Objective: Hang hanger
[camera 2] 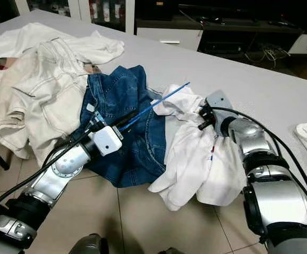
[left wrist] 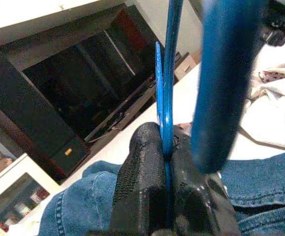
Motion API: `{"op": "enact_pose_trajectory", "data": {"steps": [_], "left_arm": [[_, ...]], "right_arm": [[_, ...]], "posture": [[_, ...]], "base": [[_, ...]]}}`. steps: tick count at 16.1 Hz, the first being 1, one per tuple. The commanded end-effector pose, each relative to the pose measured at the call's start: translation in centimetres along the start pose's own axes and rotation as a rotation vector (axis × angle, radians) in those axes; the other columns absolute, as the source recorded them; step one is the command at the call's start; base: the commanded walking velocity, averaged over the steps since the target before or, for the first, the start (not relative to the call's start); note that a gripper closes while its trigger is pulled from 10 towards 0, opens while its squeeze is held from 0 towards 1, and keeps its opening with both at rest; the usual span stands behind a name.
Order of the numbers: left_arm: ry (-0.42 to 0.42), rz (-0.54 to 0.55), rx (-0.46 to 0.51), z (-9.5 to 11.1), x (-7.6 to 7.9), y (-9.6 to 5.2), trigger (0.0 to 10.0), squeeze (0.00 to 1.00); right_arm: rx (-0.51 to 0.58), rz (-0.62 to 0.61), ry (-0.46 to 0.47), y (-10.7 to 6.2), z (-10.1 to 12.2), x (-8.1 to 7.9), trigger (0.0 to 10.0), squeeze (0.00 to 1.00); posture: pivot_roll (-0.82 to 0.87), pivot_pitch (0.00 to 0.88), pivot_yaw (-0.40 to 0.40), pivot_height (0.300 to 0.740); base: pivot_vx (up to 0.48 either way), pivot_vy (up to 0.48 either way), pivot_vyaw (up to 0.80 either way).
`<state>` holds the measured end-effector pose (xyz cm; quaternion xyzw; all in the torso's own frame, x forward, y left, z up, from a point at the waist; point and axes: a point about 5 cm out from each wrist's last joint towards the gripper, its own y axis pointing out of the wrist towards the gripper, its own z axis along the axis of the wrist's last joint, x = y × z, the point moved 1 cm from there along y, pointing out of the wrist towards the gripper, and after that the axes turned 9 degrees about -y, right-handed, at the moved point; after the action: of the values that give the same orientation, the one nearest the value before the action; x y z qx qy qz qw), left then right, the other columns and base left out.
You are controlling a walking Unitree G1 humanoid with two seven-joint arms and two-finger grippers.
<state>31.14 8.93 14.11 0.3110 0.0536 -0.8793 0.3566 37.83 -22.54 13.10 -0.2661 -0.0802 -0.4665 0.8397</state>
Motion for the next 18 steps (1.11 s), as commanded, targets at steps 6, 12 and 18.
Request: {"op": "enact_pose_trajectory", "data": {"steps": [6,12,18], "left_arm": [[0.006,-0.02,0.016,0.2,0.2,0.2,10.0,0.0],[0.032,-0.053,0.025,0.9,-0.4,-1.7,10.0,0.0],[0.056,-0.081,0.043,2.5,-0.6,-3.1,10.0,0.0]], "right_arm": [[0.101,0.377,-0.023,-5.1,-1.4,0.2,10.0,0.0],[0.13,0.633,0.058,-5.0,-2.6,-4.6,10.0,0.0],[0.049,0.758,0.138,-4.5,-4.1,-6.9,10.0,0.0]], "posture": [[0.11,0.0,-0.081,0.71],[0.11,0.0,-0.082,0.71],[0.16,0.012,-0.098,0.71]], "base": [[0.0,0.0,0.0],[0.0,0.0,0.0],[0.0,0.0,0.0]]}}
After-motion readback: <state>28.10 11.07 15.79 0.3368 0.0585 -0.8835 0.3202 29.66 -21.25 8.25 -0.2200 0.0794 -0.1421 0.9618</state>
